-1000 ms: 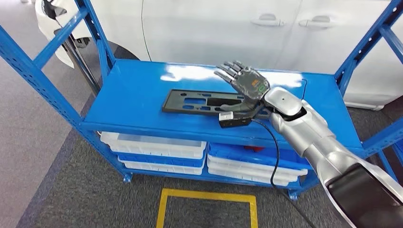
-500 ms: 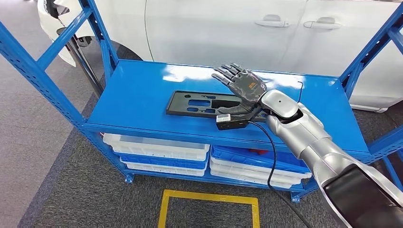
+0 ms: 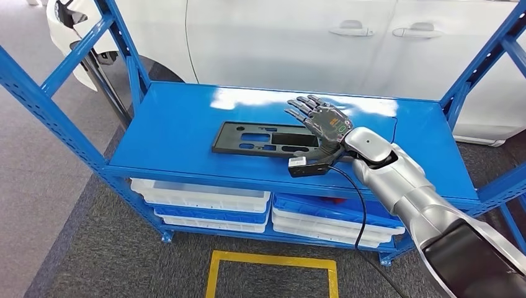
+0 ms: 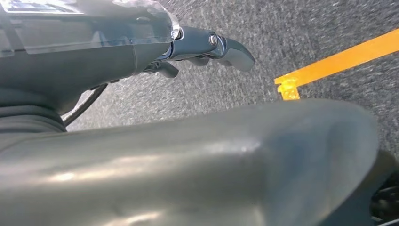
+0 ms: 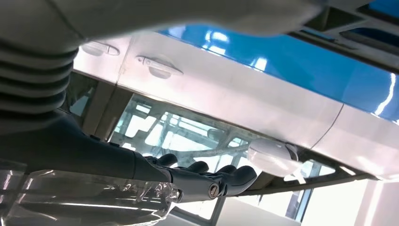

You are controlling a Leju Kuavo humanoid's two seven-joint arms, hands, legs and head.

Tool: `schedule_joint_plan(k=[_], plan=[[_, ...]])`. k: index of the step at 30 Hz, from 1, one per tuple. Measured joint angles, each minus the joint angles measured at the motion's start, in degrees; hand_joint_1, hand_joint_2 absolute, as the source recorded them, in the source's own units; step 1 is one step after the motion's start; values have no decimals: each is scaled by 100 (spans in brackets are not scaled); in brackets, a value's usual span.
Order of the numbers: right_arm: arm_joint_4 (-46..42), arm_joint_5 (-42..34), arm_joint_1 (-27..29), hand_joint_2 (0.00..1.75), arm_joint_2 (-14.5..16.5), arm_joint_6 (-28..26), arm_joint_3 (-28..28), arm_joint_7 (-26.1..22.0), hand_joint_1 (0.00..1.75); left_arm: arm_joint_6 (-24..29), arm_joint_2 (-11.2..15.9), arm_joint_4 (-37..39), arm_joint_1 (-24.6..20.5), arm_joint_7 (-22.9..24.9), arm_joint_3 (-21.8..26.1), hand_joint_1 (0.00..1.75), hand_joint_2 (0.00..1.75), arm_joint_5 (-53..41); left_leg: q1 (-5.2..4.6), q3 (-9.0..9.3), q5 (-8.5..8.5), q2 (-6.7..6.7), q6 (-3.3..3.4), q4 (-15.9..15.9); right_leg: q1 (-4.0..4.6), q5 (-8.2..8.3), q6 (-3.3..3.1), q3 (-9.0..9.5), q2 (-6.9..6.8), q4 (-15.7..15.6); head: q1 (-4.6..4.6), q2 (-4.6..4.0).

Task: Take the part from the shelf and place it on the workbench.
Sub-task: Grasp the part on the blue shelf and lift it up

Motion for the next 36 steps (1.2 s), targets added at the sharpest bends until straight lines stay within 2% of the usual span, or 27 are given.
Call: schedule_joint_plan(k=[2, 4, 5, 7, 8, 9, 10, 12, 14, 16, 18, 19, 20, 23, 24, 25, 26, 28, 29, 30, 33, 34, 36], plan=[[50, -2, 2, 175, 0, -4, 0, -7, 0, -7, 2, 0, 7, -6, 1, 0, 0, -1, -2, 5, 12, -2, 69, -27, 0, -1, 61, -6, 1, -7, 0, 0], [91, 3, 4, 175, -1, -20, 0, -8, 0, -13, 3, 0, 3, -14, 1, 0, 0, -2, 9, 24, 40, 2, 143, -74, -19, -123, 120, -72, -2, 155, 1, 0], [117, 8, 9, 175, -1, -33, 0, -7, 0, -15, 3, 0, -3, -19, 1, 0, 0, -2, 16, 33, 52, 4, 174, -95, -29, -271, 146, -187, -3, 411, 1, 0], [178, 24, 45, 175, -2, -67, 1, -3, 0, -23, 2, 0, 1, -24, 1, 0, 0, -3, 10, 33, 53, 6, 203, -98, -39, -624, 188, -561, -5, 1193, 1, 0], [211, 36, 76, 175, -2, -84, 2, -1, 0, -27, 2, 0, 9, -24, 1, 0, 0, -3, 9, 33, 51, 6, 206, -97, -42, -725, 202, -733, -5, 1526, 1, 0], [239, 48, 103, 175, -2, -98, 2, 2, 0, -32, 2, 0, 16, -24, 1, 0, 0, -3, 8, 34, 49, 5, 206, -93, -44, -716, 208, -819, -5, 1666, 1, 0], [259, 58, 119, 175, -2, -108, 2, 4, 0, -34, 2, 0, 20, -24, 1, 0, 0, -3, 8, 34, 47, 4, 203, -88, -45, -598, 205, -795, -6, 1573, 1, 0], [282, 65, 113, 175, -2, -115, 2, 10, 0, -38, 2, 0, 18, -24, 1, 0, 0, -3, 8, 36, 31, 2, 180, -64, -44, -189, 174, -457, -8, 819, 1, 0], [294, 67, 91, 175, -1, -115, 2, 19, 0, -42, 2, 0, 9, -24, 1, 0, 0, -3, -13, 25, 6, -1, 134, -31, -19, 43, 121, -155, -8, 171, 1, 0], [310, 71, 92, 175, 1, -112, 2, 33, 0, -45, 2, 0, 7, -24, 1, 0, 0, -3, -27, 20, -5, -2, 79, -27, 11, 50, 64, -102, -4, 39, 1, 0], [325, 75, 99, 175, 1, -109, 2, 47, 0, -46, 2, 0, 8, -25, 1, 0, 0, -3, -24, 19, -32, 1, 18, -12, -10, 67, -3, -96, -6, 17, 1, 0], [331, 78, 98, 175, 2, -108, 2, 57, 0, -47, 2, 0, 7, -27, 1, 0, 0, -3, -21, -18, -104, 3, -14, 81, -25, 77, -39, -88, -10, 2, 1, 0], [336, 80, 99, 175, 2, -105, 3, 69, 0, -48, 2, 0, 8, -30, 1, 0, 0, -3, -17, -109, -242, 5, -42, 295, -39, 86, -70, -81, -15, -12, 1, 0], [366, 101, 141, 175, 2, -78, 12, 106, 0, -56, 2, 0, 14, -33, 1, 0, 0, -7, 6, -613, -763, 8, -106, 1408, -33, 85, -110, -78, -19, -14, 1, 0], [379, 113, 163, 175, 3, -51, 16, 117, 0, -60, 2, 0, 17, -32, 1, 0, 0, -9, 9, -718, -806, 8, -115, 1622, -30, 84, -111, -77, -17, -13, 1, 0], [391, 128, 180, 175, 4, -17, 19, 132, 0, -63, 2, 0, 18, -32, 1, 0, 0, -11, 11, -716, -732, 8, -114, 1604, -30, 82, -109, -76, -15, -10, 1, 0], [402, 149, 188, 175, 5, 25, 20, 154, 0, -66, 2, 0, 18, -31, 1, 0, 0, -14, 12, -605, -563, 9, -105, 1363, -30, 78, -103, -71, -12, -6, 1, 0], [427, 196, 180, 175, 7, 109, 20, 210, 0, -67, 3, 0, 13, -31, 1, 0, 0, -17, 4, -198, -182, 9, -61, 531, -18, 60, -74, -58, -5, 7, 1, 0], [443, 218, 171, 175, 8, 149, 20, 238, 0, -67, 3, 0, 8, -31, 1, 0, 0, -17, -3, -42, -79, 7, -30, 216, -7, 54, -50, -57, -3, 13, 1, 0], [463, 238, 165, 175, 8, 179, 20, 262, 0, -67, 3, 0, 6, -31, 1, 0, 0, -18, -13, 46, -41, 5, -1, 34, 2, 52, -25, -60, -1, 17, 1, 0], [526, 275, 149, 175, 9, 260, 20, 309, 0, -64, 5, 0, 16, -31, 1, 0, 0, -18, -16, 63, -29, -2, 94, -36, -3, 52, 68, -68, -2, 18, 1, 0], [549, 280, 133, 175, 13, 300, 20, 322, 0, -63, 6, 0, 13, -31, 1, 0, 0, -18, -7, 69, -11, 0, 130, -59, -12, -3, 98, -94, -4, 82, 1, 0], [617, 288, 89, 175, 23, 409, 20, 362, 0, -58, 6, 0, -3, -32, 1, 0, 0, -18, 8, 80, 18, 3, 187, -95, -33, -291, 144, -303, -6, 555, 1, 0]])
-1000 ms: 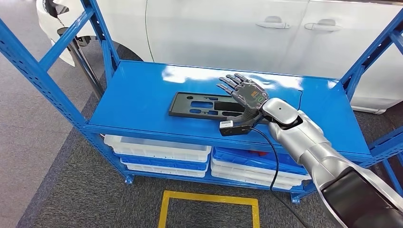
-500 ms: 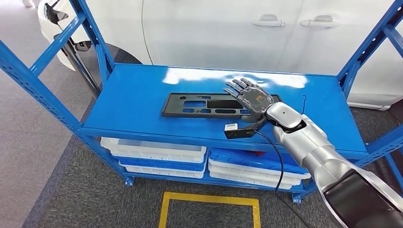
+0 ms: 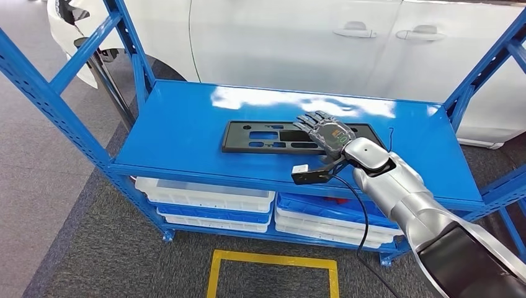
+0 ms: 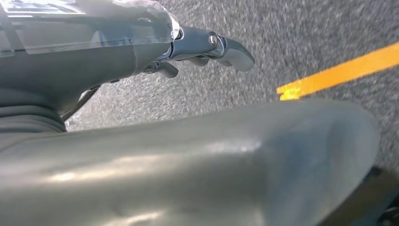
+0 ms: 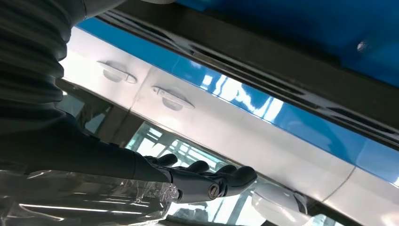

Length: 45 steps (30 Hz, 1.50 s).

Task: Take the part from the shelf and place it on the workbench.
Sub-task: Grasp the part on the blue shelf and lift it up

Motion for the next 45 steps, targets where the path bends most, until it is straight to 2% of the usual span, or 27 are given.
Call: schedule_joint_plan(k=[2, 3, 4, 5, 7, 9, 12, 14, 17, 18, 19, 20, 22, 24, 27, 29, 30, 32, 33, 34, 35, 36, 37, 39, 40, 43, 45], plan=[[99, 11, -26, 175, 20, 138, 3, 53, 0, 7, 0, 0, 3, 1, 0, 0, 0, 1, -3, -5, 2, -1, 20, 0, -8, -348, 30, -366, -1, 784, 0, 0], [153, 19, -31, 175, 37, 208, 5, 81, 0, 11, 0, 0, 11, 1, 0, 0, 0, 1, -3, -5, 0, -2, 22, 2, -12, -417, 40, -498, -1, 1052, 0, 0], [202, 26, -41, 175, 58, 270, 7, 109, 0, 15, -1, 0, 17, 2, 0, 0, 0, 2, -3, -5, -1, -3, 20, 6, -16, -373, 42, -535, -2, 1112, 0, 0], [244, 31, -63, 175, 84, 315, 9, 132, 0, 19, -2, 0, 21, 2, 0, 0, 0, 4, -3, -3, -5, -3, 14, 14, -19, -224, 37, -455, -2, 930, 0, 0], [304, 36, -146, 175, 132, 377, 9, 174, 0, 24, -5, 0, 18, 2, 0, 0, 0, 7, -8, -6, -25, -3, -17, 43, -19, 162, 8, -72, -3, 134, 0, 0], [360, 43, -230, 175, 185, 420, 9, 223, 0, 27, -8, 0, 10, 2, 0, 0, 0, 10, -26, -21, -45, -4, -66, 73, 7, 333, -40, 185, -1, -419, 0, 0], [452, 80, -282, 175, 272, 482, 12, 366, 0, 34, -8, 0, 9, 2, 0, 0, 0, 12, -30, -37, -52, -6, -154, 72, 26, 342, -127, 207, -3, -512, 0, 0], [511, 101, -327, 175, 332, 512, 15, 441, 0, 39, -9, 0, 9, 2, 0, 0, 0, 8, -21, -112, -189, -1, -211, 248, 0, 366, -200, 218, -10, -545, 0, 0], [598, 139, -372, 175, 417, 575, 23, 547, 0, 42, -9, 0, 12, 7, -1, 0, 0, 0, 1, -582, -710, 4, -273, 1297, -1, 372, -260, 224, -12, -557, 0, 0], [636, 168, -373, 175, 449, 631, 28, 621, 0, 42, -9, 0, 12, 11, -1, 0, 0, -8, 6, -739, -809, 4, -284, 1617, 4, 370, -264, 226, -11, -556, 0, 0], [679, 199, -374, 175, 476, 695, 35, 709, 0, 42, -10, 0, 12, 15, -2, 0, 0, -17, 7, -810, -799, 4, -287, 1743, 8, 368, -265, 228, -11, -554, 0, 0], [720, 227, -380, 175, 504, 757, 43, 795, 0, 42, -10, 0, 10, 18, -3, 0, 0, -27, 7, -768, -680, 5, -282, 1633, 10, 365, -263, 232, -9, -552, 0, 0], [786, 260, -407, 175, 553, 826, 58, 915, 0, 44, -11, 0, 3, 19, -5, 0, 0, -39, 6, -413, -277, 6, -247, 865, 13, 353, -246, 248, -5, -547, 0, 0], [836, 279, -444, 175, 590, 847, 69, 969, 0, 46, -14, 0, -12, 19, -7, 0, 0, -41, -11, -96, -58, 4, -195, 209, 33, 342, -204, 244, 3, -532, 0, 0], [896, 291, -469, 175, 620, 857, 82, 987, 0, 52, -21, 0, -16, 26, -7, 0, 0, -44, -28, -36, -40, -5, -117, 68, 42, 348, -112, 230, 9, -538, 0, 0], [927, 292, -488, 175, 629, 860, 89, 990, 0, 57, -26, 0, -19, 28, -7, 0, 0, -44, -10, -24, -7, 0, -48, 25, 28, 239, -54, 173, 8, -406, 0, 0], [941, 293, -497, 175, 631, 862, 91, 991, 0, 58, -31, 0, -26, 28, -7, 0, 0, -44, 2, -17, 9, 4, -21, 3, 23, 96, -30, 71, 8, -175, 0, 0], [979, 297, -498, 175, 634, 891, 95, 1017, 0, 59, -39, 0, -32, 28, -7, 0, 0, -44, 3, -20, 15, 7, 3, -2, 8, -272, 2, -279, 6, 591, 0, 0], [1005, 300, -489, 175, 635, 915, 98, 1048, 0, 59, -43, 0, -30, 27, -7, 0, 0, -44, 2, -21, 14, 6, 6, -2, 0, -396, 16, -451, 6, 952, 0, 0], [1035, 304, -480, 175, 636, 947, 101, 1092, 0, 59, -45, 0, -26, 26, -7, 0, 0, -44, 1, -21, 13, 3, 7, 1, -8, -416, 25, -547, 5, 1138, 0, 0], [1062, 306, -474, 175, 638, 980, 104, 1142, 0, 60, -48, 0, -25, 25, -7, 0, 0, -44, 2, -20, 11, -1, 4, 5, -15, -324, 28, -534, 4, 1091, 0, 0], [1084, 306, -471, 175, 641, 1006, 107, 1190, 0, 60, -52, 0, -27, 24, -8, 0, 0, -46, 3, -18, 6, -4, -4, 13, -21, -143, 22, -410, 3, 816, 0, 0], [1099, 306, -472, 175, 647, 1028, 109, 1237, 0, 60, -57, 0, -33, 24, -10, 0, 0, -48, 3, -16, -3, -7, -18, 25, -24, 74, 11, -212, 0, 396, 0, 0], [1129, 308, -469, 175, 669, 1063, 109, 1319, 0, 60, -66, 0, -48, 26, -12, 0, 0, -52, -19, -29, -29, -8, -65, 60, -4, 323, -28, 114, -1, -303, 0, 0], [1146, 310, -459, 175, 683, 1081, 109, 1356, 0, 60, -69, 0, -53, 27, -14, 0, 0, -54, -27, -37, -37, -8, -92, 70, 10, 353, -52, 180, 1, -460, 0, 0], [1202, 319, -411, 175, 719, 1121, 109, 1447, 0, 60, -79, 0, -60, 25, -16, 0, 0, -55, -26, -44, -55, -4, -178, 80, 15, 355, -144, 189, 4, -515, 0, 0], [1232, 322, -402, 175, 744, 1130, 109, 1508, 0, 57, -83, 0, -63, 17, -22, 0, 0, -55, -14, -147, -233, 1, -235, 330, -9, 373, -215, 204, -2, -545, -1, 0]])
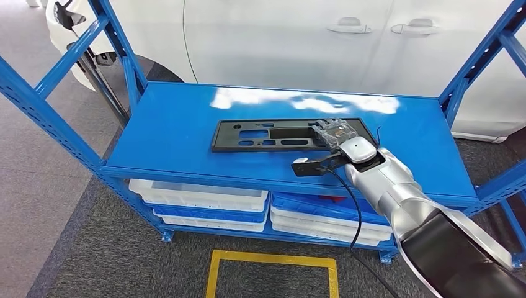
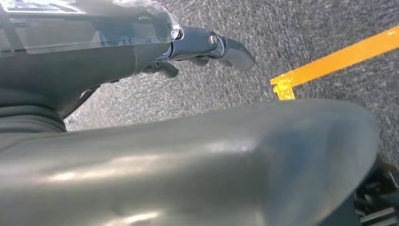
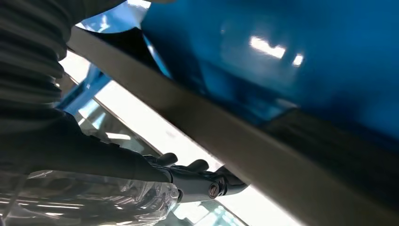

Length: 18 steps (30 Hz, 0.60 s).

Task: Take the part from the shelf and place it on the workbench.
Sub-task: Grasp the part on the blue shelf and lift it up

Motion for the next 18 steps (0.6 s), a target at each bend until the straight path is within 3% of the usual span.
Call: schedule_joint_plan(k=[2, 4, 5, 6, 7, 9, 10, 14, 16, 18], plan=[[30, 10, 21, 175, 31, 31, 0, 64, 3, -8, -2, 0, -3, -13, -15, 0, 0, -1, 14, -318, -367, 4, -45, 707, 2, 1, -40, 4, -2, -6, 0, 0], [57, 40, 50, 175, 51, 107, -1, 123, 78, -20, -3, 0, -7, -29, -31, 0, 0, -3, 19, -633, -583, 4, -67, 1365, 11, -2, -49, 8, -1, -4, 1, 0], [66, 59, 56, 175, 55, 157, -2, 144, 122, -26, -3, 0, -9, -38, -35, 0, 0, -4, 20, -662, -534, 4, -67, 1413, 14, -5, -49, 16, -1, -3, 1, 0], [75, 75, 55, 175, 61, 204, -2, 162, 162, -30, -3, 0, -14, -49, -38, 0, 0, -3, 20, -572, -378, 4, -58, 1217, 14, -10, -44, 29, -1, -2, 1, 0], [83, 90, 51, 175, 66, 249, -3, 170, 173, -34, -3, 0, -23, -63, -39, 0, 0, -1, 20, -379, -161, 4, -40, 824, 15, -17, -36, 46, -1, -1, 1, 0], [99, 114, 44, 175, 75, 304, -5, 169, 175, -38, -3, 0, -57, -91, -41, 0, 0, 7, 7, 11, 132, 3, 12, 37, 34, -33, 2, 63, 2, 9, 1, 0], [106, 126, 36, 175, 78, 317, -8, 162, 175, -40, -3, 0, -72, -99, -42, 0, 0, 9, -2, 116, 179, 1, 38, -177, 44, -35, 28, 61, 3, 12, 1, 0], [128, 171, -12, 175, 90, 344, -13, 128, 175, -49, -2, 0, -91, -109, -42, 0, 0, 18, 4, 160, 197, 2, 159, -288, 44, -88, 149, 43, 5, 66, 1, 0], [139, 182, -26, 175, 92, 370, -14, 108, 175, -50, -3, 0, -100, -119, -42, 0, 0, 20, 20, 166, 226, 7, 212, -319, 29, -357, 197, -138, 4, 483, 1, 0], [146, 185, -26, 175, 92, 381, -17, 94, 175, -50, -3, 0, -101, -130, -42, 0, 0, 24, 15, 153, 230, 8, 228, -316, 19, -723, 226, -495, 3, 1256, 1, 0]])
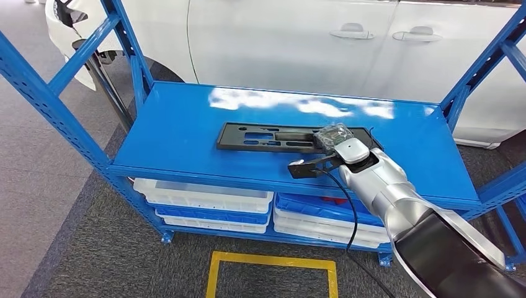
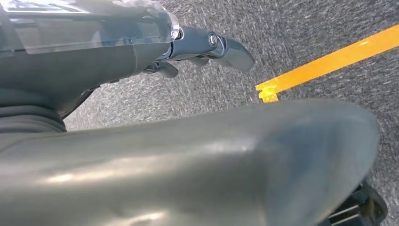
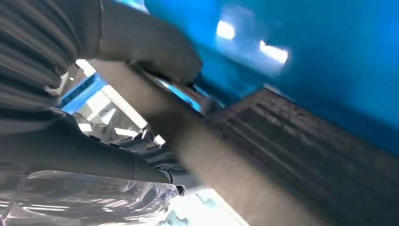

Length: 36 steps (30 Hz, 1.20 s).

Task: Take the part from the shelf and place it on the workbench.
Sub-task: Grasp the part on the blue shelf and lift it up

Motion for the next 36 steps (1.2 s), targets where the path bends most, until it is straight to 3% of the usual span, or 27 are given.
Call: schedule_joint_plan(k=[1, 2, 3, 5, 7, 9, 11, 13, 15, 17, 18, 19, 20, 22, 23, 26, 28, 31, 32, 33, 34, 36], plan=[[2, 0, 2, 175, 0, 3, -2, -6, 175, 0, 0, 0, 1, -4, 0, 0, 0, 4, -2, -3, -1, 0, 3, 3, -7, -88, 10, -141, 0, 300, 0, 0], [3, 0, -1, 175, 0, 4, -4, -9, 175, 0, 0, 0, 1, -7, 0, 0, 0, 7, -3, -3, -3, -1, 4, 9, -12, -71, 14, -193, -1, 409, 0, 0], [3, 0, -10, 175, 1, 4, -7, -10, 175, 0, 0, 0, 1, -8, 0, 0, 0, 10, -3, 0, -7, -4, 1, 16, -18, 57, 10, -127, -2, 276, 0, 0], [3, 0, -42, 175, 3, 5, -11, -16, 175, 0, -3, 0, -1, -11, 0, 0, 0, 13, -3, 7, -22, -12, -17, 38, -21, 437, -19, 249, -5, -500, 0, 0], [3, 0, -69, 175, 11, 5, -14, -29, 175, 0, -6, 0, -5, -22, 0, 0, 0, 18, -20, -7, -35, -22, -62, 63, 3, 634, -66, 525, -4, -1102, 0, 0], [3, 0, -75, 175, 21, -2, -16, -40, 175, -1, -7, 0, -4, -43, 0, 0, 0, 32, -31, -20, -30, -28, -120, 60, 33, 645, -116, 554, 2, -1204, 0, 0], [2, -1, -80, 175, 30, -20, -25, -46, 175, -2, -7, 0, -3, -65, 0, 0, 0, 44, -27, -32, -60, -24, -180, 79, 10, 670, -178, 562, -1, -1233, 0, 0], [2, -8, -84, 175, 42, -54, -35, -62, 175, -2, -7, 0, -5, -81, 0, 0, 0, 48, -20, -173, -280, -16, -233, 409, -20, 694, -240, 577, -16, -1269, 0, 0], [5, -69, -77, 175, 47, -106, -49, -121, 175, -2, -7, 0, 4, -91, 0, 0, 0, 51, -3, -503, -639, -11, -272, 1141, -15, 697, -269, 570, -24, -1271, 0, 0], [8, -238, -59, 175, 46, -206, -110, -269, 175, -2, -7, 0, 17, -95, 0, 0, 0, 54, 10, -741, -774, -9, -291, 1648, -11, 696, -272, 564, -21, -1267, 0, 0], [8, -335, -51, 175, 46, -274, -164, -370, 175, -1, -6, 0, 20, -95, 0, 0, 0, 56, 12, -720, -684, -8, -290, 1602, -11, 695, -272, 566, -17, -1263, 0, 0], [7, -420, -44, 175, 46, -348, -230, -482, 175, -1, -5, 0, 20, -95, 0, 0, 0, 59, 14, -597, -509, -7, -281, 1341, -11, 693, -269, 570, -11, -1259, 0, 0], [-2, -498, -41, 175, 46, -426, -297, -611, 175, 1, -2, 0, 17, -95, 0, 0, 0, 63, 14, -411, -303, -5, -263, 936, -10, 688, -260, 573, -4, -1253, 0, 0], [-45, -687, -45, 175, 48, -632, -436, -960, 175, 3, 4, 0, 8, -102, 0, 0, 0, 76, -3, -106, -69, -7, -213, 266, 10, 685, -214, 549, 13, -1232, -1, 0], [-84, -794, -47, 175, 52, -741, -513, -1162, 175, 7, 7, 0, 5, -106, 1, 0, 0, 83, -15, -49, -44, -10, -187, 115, 18, 690, -184, 527, 21, -1225, -1, 0], [-255, -1173, -58, 175, 85, -931, -779, -1783, 175, 25, 14, 0, 9, -113, 2, 0, 0, 90, -13, -64, -26, -19, -103, 64, 18, 694, -90, 484, 27, -1214, -1, 0], [-440, -1526, -89, 175, 105, -904, -1002, -2233, 175, 33, 17, 0, 4, -114, 2, 0, 0, 90, 11, -55, 9, -16, -40, 20, 7, 502, -35, 359, 22, -943, 0, 0], [-851, -2209, -122, 175, 149, -603, -1335, -2805, 175, 35, 24, 0, -10, -116, 2, 0, 131, 90, 9, -57, 14, -9, -6, 15, -15, -4, 18, -148, 18, 157, 0, 0], [-1037, -2461, -118, 175, 157, -462, -1427, -2929, 175, 35, 28, 0, -13, -118, 2, 0, 175, 89, 7, -56, 10, -10, -4, 21, -20, -49, 26, -262, 18, 394, 0, 0], [-1248, -2701, -111, 175, 160, -327, -1506, -3013, 175, 36, 33, 0, -17, -124, 2, 0, 175, 88, 7, -55, 4, -14, -5, 30, -24, 19, 27, -277, 17, 412, 0, 0], [-1474, -2942, -107, 175, 160, -206, -1571, -3058, 175, 42, 37, 0, -22, -136, 2, 0, 175, 88, 7, -53, -4, -20, -11, 43, -26, 182, 19, -186, 17, 204, 0, 0], [-1951, -3418, -102, 175, 159, -5, -1678, -3100, 175, 72, 38, 0, -36, -180, 2, 0, 175, 92, -2, -57, -32, -32, -40, 78, -16, 561, -21, 179, 15, -577, 0, 0]])
